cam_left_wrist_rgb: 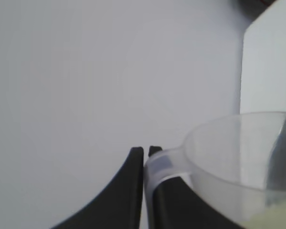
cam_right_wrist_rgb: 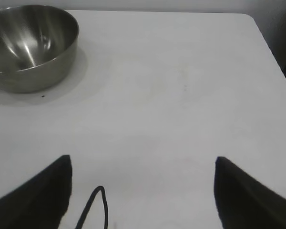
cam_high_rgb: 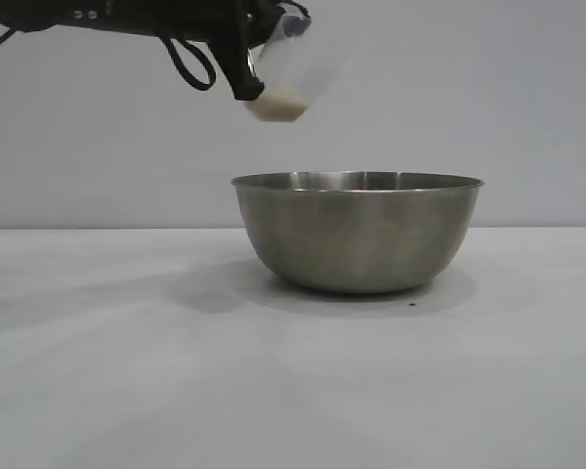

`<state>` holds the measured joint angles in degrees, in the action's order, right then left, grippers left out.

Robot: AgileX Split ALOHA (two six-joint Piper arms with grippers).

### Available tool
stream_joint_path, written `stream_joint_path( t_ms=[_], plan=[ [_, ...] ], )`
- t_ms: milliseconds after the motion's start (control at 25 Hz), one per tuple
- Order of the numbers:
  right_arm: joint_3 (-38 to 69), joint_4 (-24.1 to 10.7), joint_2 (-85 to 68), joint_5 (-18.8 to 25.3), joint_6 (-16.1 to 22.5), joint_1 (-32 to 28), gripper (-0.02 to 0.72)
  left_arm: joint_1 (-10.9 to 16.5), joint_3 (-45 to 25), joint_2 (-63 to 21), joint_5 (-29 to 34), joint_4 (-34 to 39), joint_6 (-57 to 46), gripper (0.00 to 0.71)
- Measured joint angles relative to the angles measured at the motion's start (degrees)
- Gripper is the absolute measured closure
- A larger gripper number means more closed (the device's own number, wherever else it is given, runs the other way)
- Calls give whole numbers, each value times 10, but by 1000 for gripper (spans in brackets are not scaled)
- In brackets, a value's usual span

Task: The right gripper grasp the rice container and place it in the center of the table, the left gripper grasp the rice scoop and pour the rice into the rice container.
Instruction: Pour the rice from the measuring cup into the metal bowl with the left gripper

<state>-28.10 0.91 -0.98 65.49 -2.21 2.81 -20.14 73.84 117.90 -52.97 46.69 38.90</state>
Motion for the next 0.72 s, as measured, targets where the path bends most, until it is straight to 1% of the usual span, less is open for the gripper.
stream_joint_path(
  t_ms=[120, 360, 520, 600, 720],
  plan=[
    [0, 0, 0, 0, 0, 0, 178, -17, 4, 0, 42, 37, 110, 710],
    [0, 0, 0, 0, 0, 0, 178, -29, 5, 0, 99, 98, 288, 710],
    [0, 0, 0, 0, 0, 0, 178, -37, 6, 0, 132, 144, 387, 710],
    [0, 0, 0, 0, 0, 0, 178, -43, 6, 0, 145, 149, 440, 710],
    [0, 0, 0, 0, 0, 0, 178, -53, 6, 0, 150, 155, 485, 710]
  ],
)
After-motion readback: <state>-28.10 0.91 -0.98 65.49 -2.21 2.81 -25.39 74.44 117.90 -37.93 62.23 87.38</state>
